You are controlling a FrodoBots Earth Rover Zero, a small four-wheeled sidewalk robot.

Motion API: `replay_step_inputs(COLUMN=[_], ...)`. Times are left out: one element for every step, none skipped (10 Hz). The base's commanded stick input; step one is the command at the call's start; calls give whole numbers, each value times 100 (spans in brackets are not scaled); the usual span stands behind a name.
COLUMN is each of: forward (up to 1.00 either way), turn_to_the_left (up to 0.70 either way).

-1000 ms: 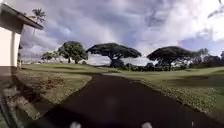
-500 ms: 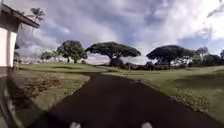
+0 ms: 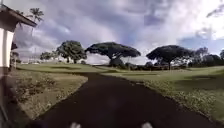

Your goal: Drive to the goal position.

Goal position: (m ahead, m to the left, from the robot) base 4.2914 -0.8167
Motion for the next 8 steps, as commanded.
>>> replay_step_inputs(forward=[50,50,50,50,50,50,50,50], turn_to_the_left=[14,23,0,0,0,0,0,0])
